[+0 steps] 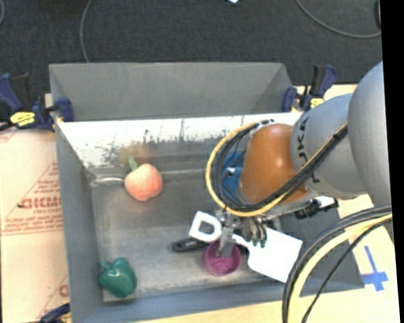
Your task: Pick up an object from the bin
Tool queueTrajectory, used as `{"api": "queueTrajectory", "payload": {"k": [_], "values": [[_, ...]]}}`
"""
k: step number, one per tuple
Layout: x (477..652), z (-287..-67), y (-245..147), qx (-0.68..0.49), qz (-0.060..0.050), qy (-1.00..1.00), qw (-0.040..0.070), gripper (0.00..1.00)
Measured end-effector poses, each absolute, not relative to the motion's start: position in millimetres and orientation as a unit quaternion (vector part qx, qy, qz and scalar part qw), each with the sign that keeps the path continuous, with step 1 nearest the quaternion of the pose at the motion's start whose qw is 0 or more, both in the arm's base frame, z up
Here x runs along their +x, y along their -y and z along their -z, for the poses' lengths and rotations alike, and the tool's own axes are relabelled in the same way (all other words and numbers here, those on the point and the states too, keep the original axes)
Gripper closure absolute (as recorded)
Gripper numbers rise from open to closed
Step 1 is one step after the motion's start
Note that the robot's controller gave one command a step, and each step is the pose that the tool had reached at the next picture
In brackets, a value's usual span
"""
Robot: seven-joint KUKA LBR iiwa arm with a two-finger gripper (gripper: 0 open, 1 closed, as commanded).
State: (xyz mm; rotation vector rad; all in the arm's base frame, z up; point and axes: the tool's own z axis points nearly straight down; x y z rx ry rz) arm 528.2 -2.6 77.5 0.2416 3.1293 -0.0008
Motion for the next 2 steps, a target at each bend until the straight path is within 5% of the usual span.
{"api": "queueTrajectory", "payload": {"k": [2], "values": [[526.4,-94.2,2.7,0.076,0.000,-0.997,-0.001,1.00]]}}
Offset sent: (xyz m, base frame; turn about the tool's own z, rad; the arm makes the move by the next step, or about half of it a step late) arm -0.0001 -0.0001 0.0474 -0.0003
